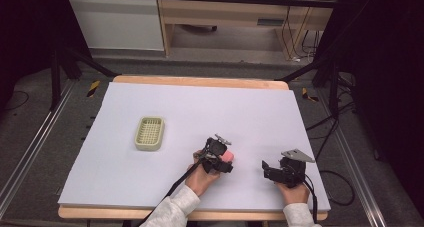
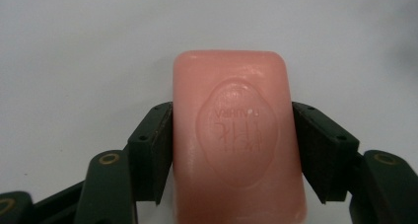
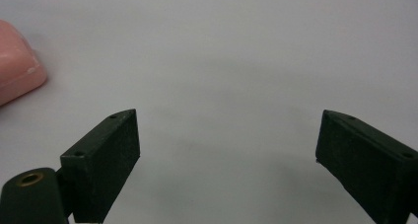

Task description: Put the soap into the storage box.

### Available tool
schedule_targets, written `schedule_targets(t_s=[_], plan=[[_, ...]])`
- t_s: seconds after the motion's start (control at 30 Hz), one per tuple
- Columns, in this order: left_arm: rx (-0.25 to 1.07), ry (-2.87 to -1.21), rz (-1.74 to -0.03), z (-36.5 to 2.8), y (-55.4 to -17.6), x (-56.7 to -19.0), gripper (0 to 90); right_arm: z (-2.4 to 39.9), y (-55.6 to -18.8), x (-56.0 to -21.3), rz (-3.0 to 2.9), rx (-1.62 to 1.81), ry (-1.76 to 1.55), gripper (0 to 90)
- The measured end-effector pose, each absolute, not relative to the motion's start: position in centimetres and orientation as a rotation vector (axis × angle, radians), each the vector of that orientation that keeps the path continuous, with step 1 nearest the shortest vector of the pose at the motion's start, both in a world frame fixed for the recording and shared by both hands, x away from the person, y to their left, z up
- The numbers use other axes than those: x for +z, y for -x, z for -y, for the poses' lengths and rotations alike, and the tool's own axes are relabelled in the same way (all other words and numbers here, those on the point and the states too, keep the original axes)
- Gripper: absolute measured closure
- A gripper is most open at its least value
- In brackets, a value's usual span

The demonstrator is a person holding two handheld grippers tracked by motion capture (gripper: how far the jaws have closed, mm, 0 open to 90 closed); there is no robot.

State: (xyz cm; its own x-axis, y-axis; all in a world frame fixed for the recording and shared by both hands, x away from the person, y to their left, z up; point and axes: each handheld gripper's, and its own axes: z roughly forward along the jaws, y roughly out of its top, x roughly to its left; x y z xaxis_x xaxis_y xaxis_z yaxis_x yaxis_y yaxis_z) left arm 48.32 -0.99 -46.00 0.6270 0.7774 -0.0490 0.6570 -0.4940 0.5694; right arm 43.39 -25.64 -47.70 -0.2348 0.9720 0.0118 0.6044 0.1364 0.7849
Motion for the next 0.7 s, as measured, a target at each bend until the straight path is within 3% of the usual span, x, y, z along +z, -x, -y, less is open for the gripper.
schedule_targets(t_s=[0.7], plan=[[0.246,-2.319,-1.074,0.23,-48.23,-45.11,36.7,25.65,-43.37,-47.69,-1.908,0.936,-1.507,10.0]])
